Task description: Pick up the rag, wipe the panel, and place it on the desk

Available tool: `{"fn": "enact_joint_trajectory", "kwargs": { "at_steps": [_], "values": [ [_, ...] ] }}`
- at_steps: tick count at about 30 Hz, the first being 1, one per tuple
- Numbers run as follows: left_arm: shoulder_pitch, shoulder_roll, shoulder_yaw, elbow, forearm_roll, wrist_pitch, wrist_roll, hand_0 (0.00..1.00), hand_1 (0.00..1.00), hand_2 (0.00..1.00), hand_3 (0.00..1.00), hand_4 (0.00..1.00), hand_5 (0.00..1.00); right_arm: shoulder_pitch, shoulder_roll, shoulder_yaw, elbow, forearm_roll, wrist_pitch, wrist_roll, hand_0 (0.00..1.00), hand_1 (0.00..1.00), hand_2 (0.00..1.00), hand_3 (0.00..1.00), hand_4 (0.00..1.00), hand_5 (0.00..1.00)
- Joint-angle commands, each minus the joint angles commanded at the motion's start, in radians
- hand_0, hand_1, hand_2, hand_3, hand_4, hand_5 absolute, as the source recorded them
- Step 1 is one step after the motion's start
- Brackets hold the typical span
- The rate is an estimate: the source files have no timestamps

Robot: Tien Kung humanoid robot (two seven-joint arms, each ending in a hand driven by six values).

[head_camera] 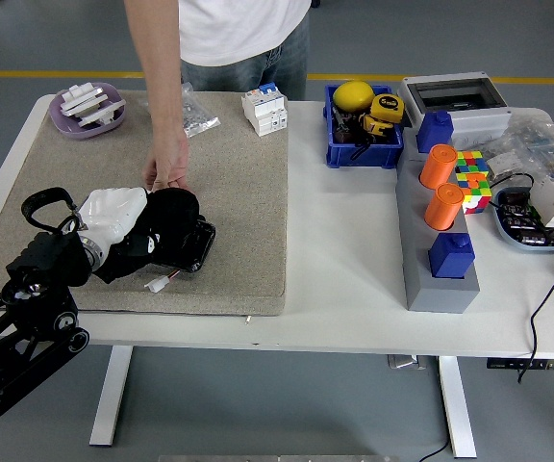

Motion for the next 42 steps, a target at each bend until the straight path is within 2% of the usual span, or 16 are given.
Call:
{"fn": "enact_joint_trajectory", "kwargs": {
  "at_steps": [18, 36, 42],
  "values": [
    [0.008, 0.047, -0.145, 0.111, 0.024, 0.004, -0.001, 0.224, 0.159, 0.536, 0.476, 0.226, 0.002, 0.002, -0.001, 0.005, 0.000, -0.008, 0.001, -0.002, 0.754, 0.671, 0.693, 0.721, 0.998, 0.613],
    [0.014, 0.075, -0.201, 0.213, 0.025, 0.008, -0.008, 0.224, 0.163, 0.536, 0.481, 0.264, 0.002, 0.003, -0.003, 0.020, 0.005, -0.026, 0.000, -0.003, 0.754, 0.672, 0.693, 0.723, 0.998, 0.614],
    [0.015, 0.080, -0.221, 0.240, 0.022, 0.029, -0.023, 0.224, 0.163, 0.533, 0.477, 0.255, 0.002, 0.003, -0.001, 0.024, 0.007, -0.032, -0.001, -0.004, 0.753, 0.670, 0.693, 0.725, 0.998, 0.613]
  ]
}}
